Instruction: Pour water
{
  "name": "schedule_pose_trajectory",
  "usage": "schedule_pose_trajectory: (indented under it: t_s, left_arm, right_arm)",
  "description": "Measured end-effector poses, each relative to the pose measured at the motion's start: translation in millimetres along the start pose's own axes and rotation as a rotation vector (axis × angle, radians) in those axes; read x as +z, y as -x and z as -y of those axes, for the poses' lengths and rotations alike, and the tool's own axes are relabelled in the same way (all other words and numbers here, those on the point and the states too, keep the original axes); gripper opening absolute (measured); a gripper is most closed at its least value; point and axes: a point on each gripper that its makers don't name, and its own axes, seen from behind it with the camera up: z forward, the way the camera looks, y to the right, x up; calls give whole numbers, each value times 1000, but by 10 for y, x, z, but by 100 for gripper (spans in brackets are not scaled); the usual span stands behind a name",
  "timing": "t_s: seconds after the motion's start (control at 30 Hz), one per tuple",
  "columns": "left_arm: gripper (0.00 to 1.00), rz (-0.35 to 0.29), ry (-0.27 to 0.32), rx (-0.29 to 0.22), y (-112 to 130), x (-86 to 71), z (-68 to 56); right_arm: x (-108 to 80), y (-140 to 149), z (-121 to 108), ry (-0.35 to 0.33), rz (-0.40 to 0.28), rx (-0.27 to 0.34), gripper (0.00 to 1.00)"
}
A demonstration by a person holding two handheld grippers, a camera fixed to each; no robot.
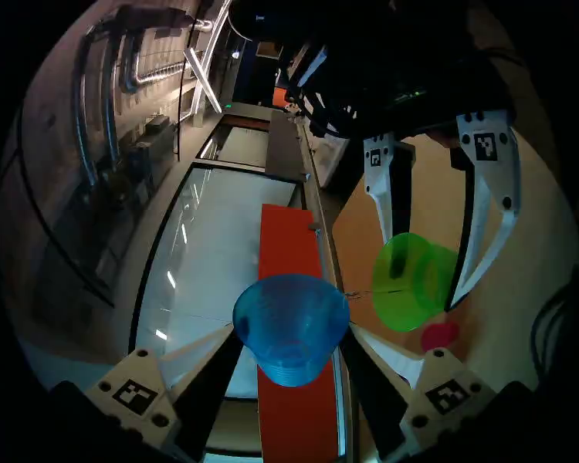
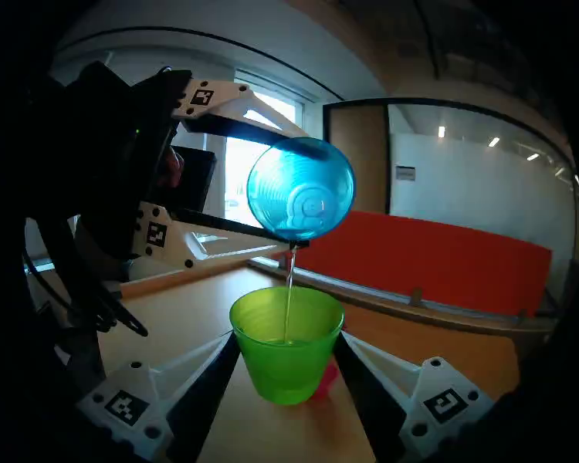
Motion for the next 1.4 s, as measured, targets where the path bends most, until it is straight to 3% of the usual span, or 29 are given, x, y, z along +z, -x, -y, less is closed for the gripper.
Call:
schedule_pose_trajectory:
  t_s: [1.4]
  left_arm:
    - [84, -10, -17, 97, -128, -70, 112]
  right_arm:
    - [-42, -23, -11, 7, -9, -2, 87]
